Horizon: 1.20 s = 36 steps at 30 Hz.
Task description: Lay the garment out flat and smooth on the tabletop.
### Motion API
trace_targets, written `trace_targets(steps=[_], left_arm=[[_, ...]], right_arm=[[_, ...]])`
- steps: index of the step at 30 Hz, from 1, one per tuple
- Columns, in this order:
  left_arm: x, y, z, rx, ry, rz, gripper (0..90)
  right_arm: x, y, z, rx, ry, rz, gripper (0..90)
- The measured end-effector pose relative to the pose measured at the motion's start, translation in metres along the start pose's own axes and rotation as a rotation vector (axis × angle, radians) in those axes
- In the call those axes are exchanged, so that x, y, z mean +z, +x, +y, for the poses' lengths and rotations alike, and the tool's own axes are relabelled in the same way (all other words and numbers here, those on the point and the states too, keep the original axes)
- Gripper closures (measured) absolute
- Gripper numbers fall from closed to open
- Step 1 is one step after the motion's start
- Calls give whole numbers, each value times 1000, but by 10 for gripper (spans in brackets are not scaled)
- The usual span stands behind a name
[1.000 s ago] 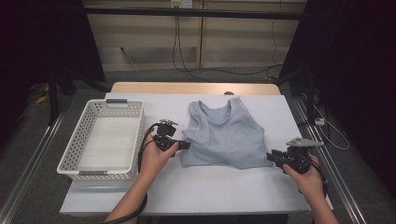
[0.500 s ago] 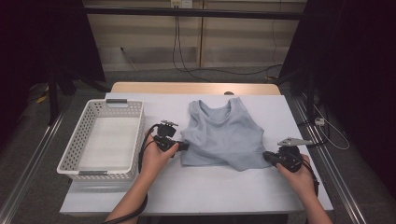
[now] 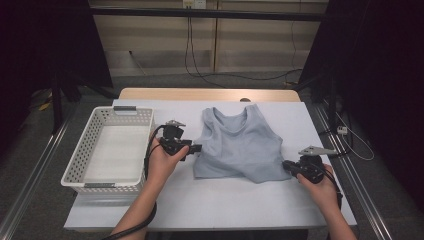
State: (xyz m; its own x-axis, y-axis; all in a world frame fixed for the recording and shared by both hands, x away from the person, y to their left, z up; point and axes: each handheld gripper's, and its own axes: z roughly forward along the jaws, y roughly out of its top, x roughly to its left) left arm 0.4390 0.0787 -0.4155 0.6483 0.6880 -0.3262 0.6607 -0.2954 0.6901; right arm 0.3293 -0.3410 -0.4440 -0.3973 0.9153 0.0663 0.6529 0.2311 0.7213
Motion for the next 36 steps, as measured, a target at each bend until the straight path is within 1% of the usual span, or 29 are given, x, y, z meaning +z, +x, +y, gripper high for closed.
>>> trace_targets(steps=[2,4,7,9,10,11,13,14,15,17,19,20,22,25,27,29,31,34,36], left_arm=[[2,1,4,14,5,12,488],[5,1,8,20,-4,17,498],[14,2,13,32,-3,22,509],[19,4,16,52,3,36,521],[22,4,16,59,11,30,534],[25,5,17,71,22,28,573],[31,4,17,88,27,31,594],[34,4,17,88,24,32,605],[36,5,16,101,33,34,618],[39,7,15,108,51,30,658],[42,9,14,104,67,24,691],[44,9,13,90,74,26,703],[47,10,12,98,88,21,731],[49,9,10,113,111,15,793],[49,8,11,111,105,18,817],[48,8,13,109,84,20,826],[44,9,16,98,64,15,827],[40,10,20,80,37,22,831],[39,13,23,91,33,33,832]], right_arm=[[0,1,1,0,-2,1,825],[0,2,1,0,-2,0,805],[1,3,2,6,-12,-9,710],[1,3,2,8,-21,-20,614],[0,3,2,11,-23,-23,584],[0,3,2,12,-26,-20,558],[0,4,2,13,-33,-26,503],[0,4,3,11,-32,-26,494],[-1,4,3,12,-31,-23,484],[0,4,2,16,-29,-23,461],[0,4,1,17,-26,-19,445],[-1,4,1,21,-26,-19,429],[-1,4,1,23,-27,-15,392],[-1,4,1,24,-31,-12,370],[-1,4,1,23,-30,-8,349],[-1,5,0,24,-27,-4,346],[-1,5,0,26,-23,-3,346],[0,5,-1,21,-13,0,348],[1,5,-2,14,0,2,357]])
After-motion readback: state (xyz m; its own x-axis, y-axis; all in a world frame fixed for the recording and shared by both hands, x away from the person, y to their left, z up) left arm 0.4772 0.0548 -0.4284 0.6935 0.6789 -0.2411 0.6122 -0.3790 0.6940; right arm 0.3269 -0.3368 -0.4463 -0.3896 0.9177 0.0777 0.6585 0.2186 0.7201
